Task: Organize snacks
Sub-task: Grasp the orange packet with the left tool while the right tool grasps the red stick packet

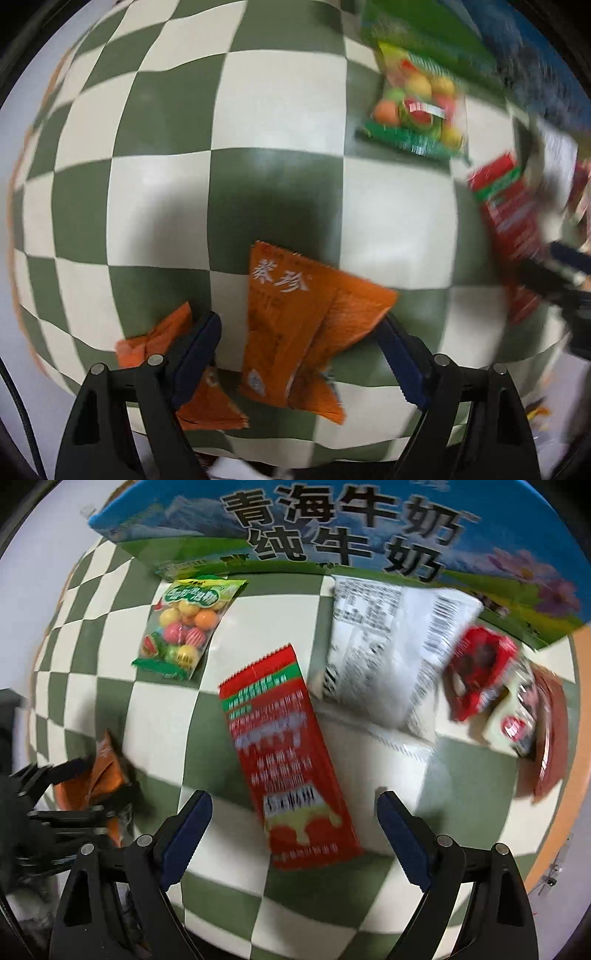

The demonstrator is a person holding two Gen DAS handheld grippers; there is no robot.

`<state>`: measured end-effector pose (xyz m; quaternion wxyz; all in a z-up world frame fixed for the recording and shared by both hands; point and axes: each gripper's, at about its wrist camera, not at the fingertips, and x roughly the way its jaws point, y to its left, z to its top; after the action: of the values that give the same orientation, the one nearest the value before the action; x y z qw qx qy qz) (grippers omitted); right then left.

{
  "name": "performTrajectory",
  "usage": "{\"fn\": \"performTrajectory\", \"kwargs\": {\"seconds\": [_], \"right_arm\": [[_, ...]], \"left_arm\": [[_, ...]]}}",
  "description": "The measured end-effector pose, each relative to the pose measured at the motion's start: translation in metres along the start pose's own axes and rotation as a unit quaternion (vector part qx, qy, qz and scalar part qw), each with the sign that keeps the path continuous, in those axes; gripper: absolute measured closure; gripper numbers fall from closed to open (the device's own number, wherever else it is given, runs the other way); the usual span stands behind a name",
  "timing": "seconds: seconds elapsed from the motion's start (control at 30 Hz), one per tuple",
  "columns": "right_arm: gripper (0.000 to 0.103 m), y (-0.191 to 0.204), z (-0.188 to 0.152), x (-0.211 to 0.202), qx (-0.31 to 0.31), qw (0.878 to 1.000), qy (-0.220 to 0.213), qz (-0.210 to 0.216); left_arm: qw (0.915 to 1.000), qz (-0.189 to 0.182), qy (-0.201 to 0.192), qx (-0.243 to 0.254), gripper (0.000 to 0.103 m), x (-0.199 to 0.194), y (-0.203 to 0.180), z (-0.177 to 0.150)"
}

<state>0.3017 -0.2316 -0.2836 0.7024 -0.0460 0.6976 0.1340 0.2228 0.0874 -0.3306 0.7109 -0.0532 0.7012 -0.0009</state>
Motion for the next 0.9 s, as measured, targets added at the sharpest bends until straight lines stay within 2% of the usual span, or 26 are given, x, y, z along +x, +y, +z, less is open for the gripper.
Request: {"fn": "performTrajectory", "kwargs": {"seconds": [0.03, 0.07, 0.1, 0.13, 0.2, 0.3, 0.4, 0.43, 0.47, 0.53, 0.67, 0.73, 0.77, 0.8, 0.9], "right_arm": [[0.011, 0.003, 0.003, 0.005, -0.003, 1.000, 0.000, -0.009], [0.016, 0.007, 0.005, 0.011, -0.007, 1.000, 0.002, -0.024], [0.031, 0.012, 0.006, 0.014, -0.011, 0.999, 0.000, -0.039], [0.037, 0.016, 0.004, 0.015, -0.017, 0.999, -0.003, -0.052], [0.046, 0.019, -0.005, 0.013, -0.020, 0.999, -0.004, -0.049], [0.050, 0.017, -0.026, 0.013, -0.006, 1.000, 0.024, -0.020], [0.049, 0.012, -0.042, 0.017, 0.024, 0.998, 0.057, 0.030], [0.048, 0.010, -0.043, 0.018, 0.036, 0.996, 0.064, 0.042], [0.047, 0.009, -0.043, 0.020, 0.046, 0.996, 0.066, 0.047], [0.046, 0.012, -0.040, 0.021, 0.050, 0.996, 0.058, 0.043], [0.047, 0.027, -0.039, 0.024, 0.039, 0.999, 0.032, 0.012], [0.053, 0.034, -0.042, 0.024, 0.033, 0.999, 0.019, 0.001], [0.059, 0.037, -0.045, 0.022, 0.033, 0.999, 0.014, -0.003], [0.070, 0.037, -0.046, 0.019, 0.032, 0.999, 0.008, -0.007], [0.080, 0.028, -0.053, 0.011, 0.049, 0.999, 0.001, 0.017]], "left_arm": [[1.0000, -0.006, 0.001, -0.002, 0.018, -0.002, 0.001, 0.000], [1.0000, -0.007, 0.002, 0.000, 0.018, -0.003, 0.000, -0.001], [1.0000, -0.008, 0.002, 0.003, 0.018, -0.004, 0.000, -0.003], [0.9999, -0.009, 0.004, 0.009, 0.018, -0.004, -0.001, -0.004], [0.9998, -0.005, 0.006, 0.021, 0.018, -0.003, -0.002, -0.006], [0.9994, 0.004, 0.011, 0.033, 0.018, 0.001, -0.003, -0.004], [0.9991, -0.008, 0.022, 0.035, 0.020, 0.016, -0.006, -0.004], [0.9992, -0.020, 0.023, 0.028, 0.026, 0.020, -0.006, -0.004], [0.9991, -0.030, 0.024, 0.019, 0.039, 0.022, -0.006, -0.004], [0.9986, -0.044, 0.029, -0.001, 0.044, 0.027, -0.010, -0.004], [0.9980, -0.050, 0.014, -0.035, 0.045, 0.024, -0.014, -0.013], [0.9974, -0.047, 0.009, -0.053, 0.046, 0.019, -0.025, -0.017], [0.9972, -0.047, 0.007, -0.057, 0.046, 0.017, -0.027, -0.019], [0.9968, -0.048, 0.003, -0.064, 0.046, 0.015, -0.030, -0.024], [0.9967, -0.046, -0.008, -0.066, 0.046, 0.007, -0.036, -0.027]]}}
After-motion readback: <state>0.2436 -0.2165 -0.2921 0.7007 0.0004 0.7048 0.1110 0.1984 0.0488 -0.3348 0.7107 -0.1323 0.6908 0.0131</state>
